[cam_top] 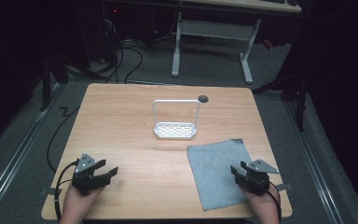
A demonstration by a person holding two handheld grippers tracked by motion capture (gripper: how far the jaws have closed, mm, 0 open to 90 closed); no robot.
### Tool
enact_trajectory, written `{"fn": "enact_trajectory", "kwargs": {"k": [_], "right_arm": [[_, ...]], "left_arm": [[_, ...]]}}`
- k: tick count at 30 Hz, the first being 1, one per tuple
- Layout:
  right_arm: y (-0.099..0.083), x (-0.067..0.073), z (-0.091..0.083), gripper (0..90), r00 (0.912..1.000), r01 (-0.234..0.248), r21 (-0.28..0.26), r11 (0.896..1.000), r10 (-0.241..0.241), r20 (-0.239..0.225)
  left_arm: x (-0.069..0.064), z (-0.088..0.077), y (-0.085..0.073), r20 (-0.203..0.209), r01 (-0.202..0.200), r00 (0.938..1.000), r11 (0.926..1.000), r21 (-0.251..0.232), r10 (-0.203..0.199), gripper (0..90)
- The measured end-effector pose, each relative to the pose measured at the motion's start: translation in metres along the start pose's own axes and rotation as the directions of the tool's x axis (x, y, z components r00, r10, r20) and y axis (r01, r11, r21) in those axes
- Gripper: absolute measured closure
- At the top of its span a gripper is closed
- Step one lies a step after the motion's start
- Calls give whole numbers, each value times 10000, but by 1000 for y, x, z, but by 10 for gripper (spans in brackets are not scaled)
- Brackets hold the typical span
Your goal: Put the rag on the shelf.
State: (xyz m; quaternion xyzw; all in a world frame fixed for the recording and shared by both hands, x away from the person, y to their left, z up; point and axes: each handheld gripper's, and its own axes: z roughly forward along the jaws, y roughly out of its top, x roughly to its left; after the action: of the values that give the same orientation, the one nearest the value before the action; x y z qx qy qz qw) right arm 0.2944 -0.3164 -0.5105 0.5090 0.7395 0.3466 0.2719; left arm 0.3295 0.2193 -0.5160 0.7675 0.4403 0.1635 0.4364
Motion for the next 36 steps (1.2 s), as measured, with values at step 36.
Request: {"fn": "enact_trajectory", "kwargs": {"k": [36], "right_arm": [[1, 64, 1, 805, 9697, 970, 302, 9948, -876, -2282]], "left_arm": [[-2, -1, 4, 1281, 346, 9914, 9981, -506, -279, 427]]}}
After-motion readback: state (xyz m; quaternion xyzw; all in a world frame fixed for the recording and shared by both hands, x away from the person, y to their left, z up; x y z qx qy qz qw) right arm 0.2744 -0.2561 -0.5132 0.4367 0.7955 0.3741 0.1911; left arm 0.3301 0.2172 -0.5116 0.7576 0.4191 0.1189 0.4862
